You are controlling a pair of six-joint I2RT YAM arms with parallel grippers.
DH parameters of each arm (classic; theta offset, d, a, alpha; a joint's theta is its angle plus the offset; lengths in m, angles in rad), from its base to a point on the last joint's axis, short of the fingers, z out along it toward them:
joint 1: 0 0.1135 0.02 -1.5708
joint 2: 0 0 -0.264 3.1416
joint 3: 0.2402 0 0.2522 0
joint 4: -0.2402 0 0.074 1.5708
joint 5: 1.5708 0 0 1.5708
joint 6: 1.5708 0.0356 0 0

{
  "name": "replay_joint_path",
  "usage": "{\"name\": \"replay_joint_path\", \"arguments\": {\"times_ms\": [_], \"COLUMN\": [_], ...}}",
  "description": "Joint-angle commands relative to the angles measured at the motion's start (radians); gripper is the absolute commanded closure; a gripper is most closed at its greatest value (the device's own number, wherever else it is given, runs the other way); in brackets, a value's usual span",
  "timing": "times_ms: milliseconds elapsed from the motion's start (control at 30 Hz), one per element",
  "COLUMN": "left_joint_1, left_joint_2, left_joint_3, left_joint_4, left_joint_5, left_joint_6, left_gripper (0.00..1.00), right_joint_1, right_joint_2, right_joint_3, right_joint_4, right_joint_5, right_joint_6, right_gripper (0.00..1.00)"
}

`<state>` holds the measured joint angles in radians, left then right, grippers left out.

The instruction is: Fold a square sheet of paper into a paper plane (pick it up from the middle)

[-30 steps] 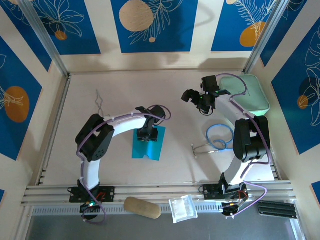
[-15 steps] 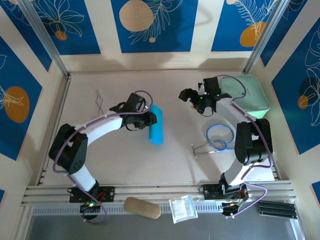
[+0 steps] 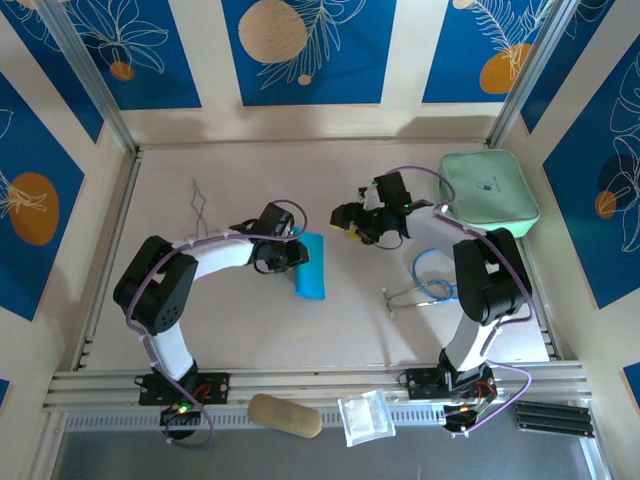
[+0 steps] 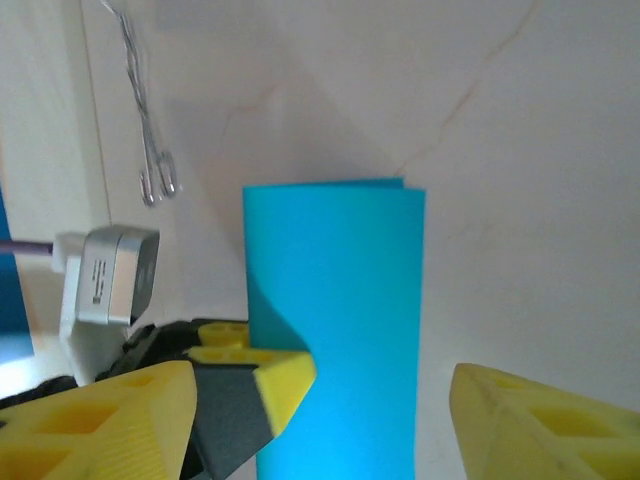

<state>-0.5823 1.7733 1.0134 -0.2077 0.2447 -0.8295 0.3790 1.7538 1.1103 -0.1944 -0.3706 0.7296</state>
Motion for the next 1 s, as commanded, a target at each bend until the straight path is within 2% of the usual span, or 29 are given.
{"name": "replay_joint_path", "arguments": {"times_ms": [0, 167, 333, 800, 967], "left_joint_1": [0.01, 0.011, 0.012, 0.012, 0.012], "left_joint_2": [0.005, 0.017, 0.027, 0.025, -0.011], "left_joint_3": [-0.019, -0.026, -0.029, -0.023, -0.013], "left_joint_4": [-0.022, -0.033, -0.045, -0.067, -0.118], "left_joint_5": [-0.037, -0.051, -0.064, -0.065, -0.081], "left_joint_6": [0.02, 0.005, -0.017, -0.034, -0.036], "left_gripper": [0.73, 0.76, 0.76, 0.74, 0.68], "right_joint_1": [0.056, 0.105, 0.123, 0.149, 0.152], "right_joint_2": [0.049, 0.114, 0.178, 0.292, 0.329], "right_joint_3": [0.021, 0.056, 0.094, 0.184, 0.203], "right_joint_4": [-0.03, -0.06, -0.1, -0.18, -0.227], "right_joint_5": [-0.018, 0.018, 0.007, -0.005, 0.037], "right_joint_6": [-0.009, -0.007, -0.027, -0.074, -0.086], "right_gripper": [0.41, 0.63, 0.75, 0.84, 0.85]}}
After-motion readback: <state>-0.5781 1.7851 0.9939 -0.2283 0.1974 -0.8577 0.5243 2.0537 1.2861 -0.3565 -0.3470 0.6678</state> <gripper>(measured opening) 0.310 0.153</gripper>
